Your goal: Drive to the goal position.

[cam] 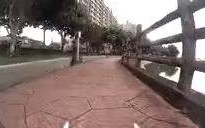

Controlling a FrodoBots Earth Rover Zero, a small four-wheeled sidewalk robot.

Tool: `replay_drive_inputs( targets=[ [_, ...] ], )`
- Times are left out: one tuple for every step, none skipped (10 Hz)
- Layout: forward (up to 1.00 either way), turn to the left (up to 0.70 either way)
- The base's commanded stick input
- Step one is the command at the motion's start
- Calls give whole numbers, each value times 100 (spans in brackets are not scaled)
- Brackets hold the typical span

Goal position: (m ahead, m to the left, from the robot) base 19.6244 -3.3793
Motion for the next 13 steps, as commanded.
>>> replay_drive_inputs(
  targets=[
    [70, 0],
    [70, 0],
    [70, 0],
    [70, 0],
    [70, 0],
    [70, 0],
    [70, 0],
    [70, 0],
    [70, 0],
    [70, 0],
    [70, 0],
    [70, 0],
    [70, 0]
  ],
)
